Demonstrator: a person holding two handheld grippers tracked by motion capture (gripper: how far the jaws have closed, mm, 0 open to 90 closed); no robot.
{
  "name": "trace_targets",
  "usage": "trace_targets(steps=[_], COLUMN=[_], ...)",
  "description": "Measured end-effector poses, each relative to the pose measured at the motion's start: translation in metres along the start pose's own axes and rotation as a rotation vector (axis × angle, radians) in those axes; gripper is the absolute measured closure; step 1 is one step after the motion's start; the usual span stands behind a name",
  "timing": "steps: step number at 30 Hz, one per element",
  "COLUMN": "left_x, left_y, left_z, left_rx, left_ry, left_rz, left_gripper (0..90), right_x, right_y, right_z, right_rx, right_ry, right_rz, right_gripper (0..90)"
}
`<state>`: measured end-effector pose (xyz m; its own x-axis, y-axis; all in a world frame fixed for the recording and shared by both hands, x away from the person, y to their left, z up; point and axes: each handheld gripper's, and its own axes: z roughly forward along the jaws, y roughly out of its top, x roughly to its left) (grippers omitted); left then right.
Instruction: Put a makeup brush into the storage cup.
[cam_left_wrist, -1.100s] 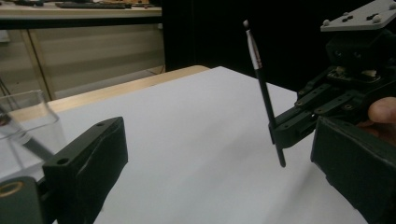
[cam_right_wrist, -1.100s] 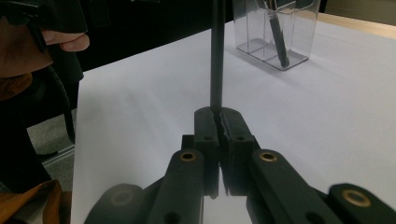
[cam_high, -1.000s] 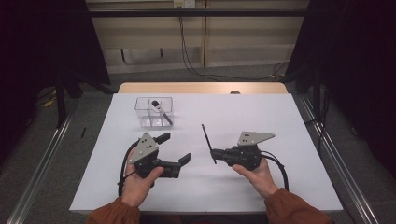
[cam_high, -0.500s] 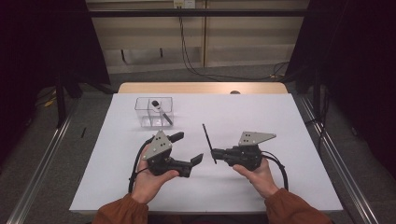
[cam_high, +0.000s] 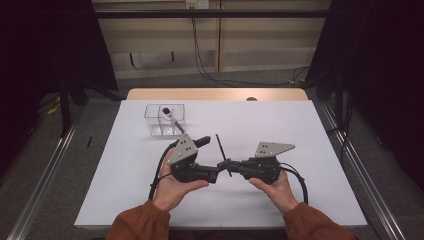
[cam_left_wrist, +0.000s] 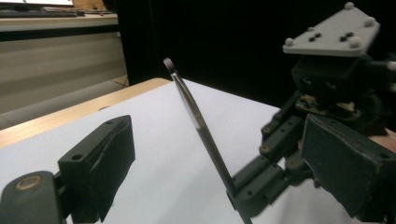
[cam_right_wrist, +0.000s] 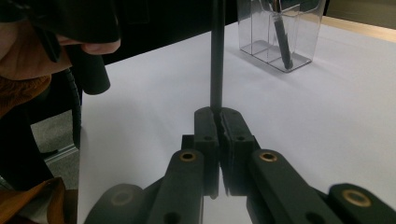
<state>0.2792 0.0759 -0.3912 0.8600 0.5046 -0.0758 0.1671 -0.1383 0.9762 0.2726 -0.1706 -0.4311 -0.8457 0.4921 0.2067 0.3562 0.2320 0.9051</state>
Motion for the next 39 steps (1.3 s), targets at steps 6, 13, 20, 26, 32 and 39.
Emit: trace_targets(steps=[6,13,20,26,32,39], left_x=[0.001,0.003,0.01,0.009,0.008,0.006], left_y=[-0.003,-0.009,-0.013,-0.009,-0.01,-0.009], left_z=[0.007,0.011,0.01,0.008,0.009,0.011], left_rx=[0.002,0.0,0.027,0.026,0.028,0.034], left_ry=[-0.004,-0.017,-0.04,-0.051,-0.067,-0.098], left_rz=[0.01,-0.044,-0.092,-0.101,-0.114,-0.113], left_gripper=[18.9,47.4,69.4,80.4,82.3,84.7], right_x=[0.001,0.002,0.002,0.003,0.003,0.004], right_y=[0.0,-0.002,-0.004,-0.004,-0.005,-0.005], right_z=[0.002,0.004,0.005,0.004,0.005,0.007], right_rx=[0.0,0.004,0.009,0.011,0.012,0.02], right_ry=[0.004,0.004,0.003,0.002,0.003,0.005], right_rz=[0.002,-0.002,0.003,-0.003,-0.001,-0.01], right_gripper=[86.4,86.3,86.3,86.3,86.3,86.0])
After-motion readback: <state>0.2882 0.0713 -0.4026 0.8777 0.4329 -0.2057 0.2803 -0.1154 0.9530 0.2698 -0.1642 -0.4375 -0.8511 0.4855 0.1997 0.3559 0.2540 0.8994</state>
